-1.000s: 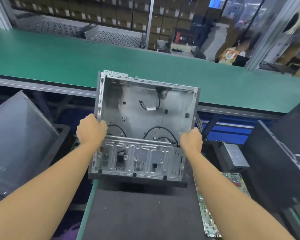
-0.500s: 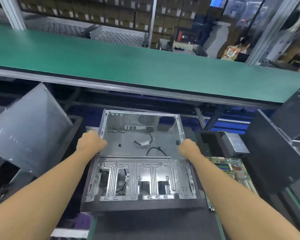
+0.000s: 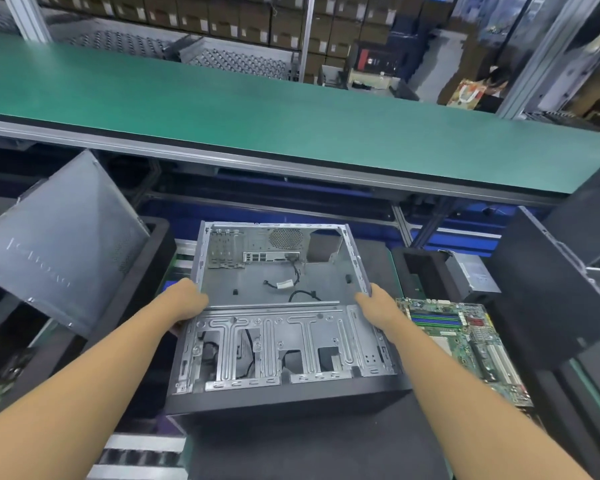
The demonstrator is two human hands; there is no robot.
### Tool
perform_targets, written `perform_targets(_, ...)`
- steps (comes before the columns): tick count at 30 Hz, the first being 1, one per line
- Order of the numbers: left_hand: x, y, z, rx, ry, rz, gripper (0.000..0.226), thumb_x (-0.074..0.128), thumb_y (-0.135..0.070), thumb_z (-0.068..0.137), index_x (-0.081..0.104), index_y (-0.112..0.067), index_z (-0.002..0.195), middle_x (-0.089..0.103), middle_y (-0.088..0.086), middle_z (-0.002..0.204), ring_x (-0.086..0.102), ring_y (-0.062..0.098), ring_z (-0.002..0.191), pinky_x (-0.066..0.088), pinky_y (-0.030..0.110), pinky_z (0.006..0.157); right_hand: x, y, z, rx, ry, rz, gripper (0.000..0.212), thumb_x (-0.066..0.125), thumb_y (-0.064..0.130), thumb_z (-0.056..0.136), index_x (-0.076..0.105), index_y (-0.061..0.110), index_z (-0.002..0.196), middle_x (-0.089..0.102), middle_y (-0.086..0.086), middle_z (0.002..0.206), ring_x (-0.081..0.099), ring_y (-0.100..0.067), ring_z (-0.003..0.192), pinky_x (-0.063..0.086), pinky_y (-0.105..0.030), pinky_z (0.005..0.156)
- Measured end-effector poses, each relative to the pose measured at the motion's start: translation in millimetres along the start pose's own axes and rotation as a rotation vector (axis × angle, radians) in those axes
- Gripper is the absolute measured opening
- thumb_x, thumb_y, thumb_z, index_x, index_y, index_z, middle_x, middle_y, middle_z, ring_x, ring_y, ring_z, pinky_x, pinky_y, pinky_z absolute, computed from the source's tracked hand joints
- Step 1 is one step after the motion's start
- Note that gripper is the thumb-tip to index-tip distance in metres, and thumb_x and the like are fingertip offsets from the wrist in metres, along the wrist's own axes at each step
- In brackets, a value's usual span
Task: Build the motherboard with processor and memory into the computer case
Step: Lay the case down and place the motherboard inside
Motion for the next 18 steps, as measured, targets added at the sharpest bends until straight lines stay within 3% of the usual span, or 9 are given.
perform_targets(2, 0.9, -7.4, 2.4, -0.004, -0.051, 0.081, 0.034, 0.042, -0.015, 0.096, 0.046, 0.002, 0.126, 0.056, 0.018, 0.119, 0.06, 0.035, 0.101, 0.051, 0.036, 0.074, -0.2, 1.8, -1.5, 0.0, -0.003, 0.029, 0.017, 0.045, 0.021, 0.1, 0.053, 0.018, 0.114, 0.059, -0.005, 0.113, 0.055, -0.024, 0.1, 0.038, -0.032, 0.081)
perform_targets(4, -1.6, -13.0, 7.3, 0.013, -0.139, 0.12, 0.034, 0.043, -0.013, 0.097, 0.05, 0.005, 0.124, 0.057, 0.022, 0.124, 0.058, 0.037, 0.11, 0.046, 0.036, 0.079, 1.8, 1.0, -2.1, 0.013, -0.013, 0.059, 0.018, 0.045, 0.02, 0.099, 0.054, 0.018, 0.115, 0.06, -0.005, 0.112, 0.054, -0.022, 0.097, 0.038, -0.031, 0.08)
perform_targets(11, -9.6, -17.3, 25.8, -0.009, -0.203, 0.175, 0.034, 0.041, -0.016, 0.099, 0.039, 0.002, 0.127, 0.055, 0.023, 0.126, 0.055, 0.039, 0.111, 0.045, 0.042, 0.088, 14.7, 0.3, -10.4, 0.091, -0.078, 0.185, 0.034, 0.045, 0.015, 0.097, 0.054, 0.009, 0.129, 0.061, -0.003, 0.111, 0.056, -0.022, 0.096, 0.039, -0.029, 0.077)
perform_targets(14, -18.8, -28.7, 37.6, 0.014, -0.235, 0.21, 0.031, 0.043, -0.01, 0.097, 0.039, 0.001, 0.126, 0.054, 0.024, 0.126, 0.055, 0.041, 0.11, 0.047, 0.045, 0.089, 26.2, -1.7, -23.8, 0.137, -0.132, 0.298, 0.03, 0.046, 0.016, 0.098, 0.055, 0.012, 0.126, 0.058, 0.006, 0.093, 0.054, -0.011, 0.078, 0.038, -0.028, 0.06)
perform_targets(18, -18.6, -49.1, 54.6, -0.02, -0.27, 0.311, 0.05, 0.047, -0.001, 0.09, 0.033, 0.0, 0.138, 0.052, 0.023, 0.13, 0.052, 0.039, 0.119, 0.044, 0.047, 0.096, 45.7, -6.0, -48.5, 0.231, -0.181, 0.455, 0.034, 0.044, 0.015, 0.098, 0.05, 0.017, 0.132, 0.059, 0.005, 0.095, 0.055, -0.012, 0.078, 0.039, -0.028, 0.058)
Point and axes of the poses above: each hand's wrist, its own z-axis towards the middle knuckle, its own x-axis out of the palm, y = z × x, the point moved 4 cm from there along z, towards the middle knuckle
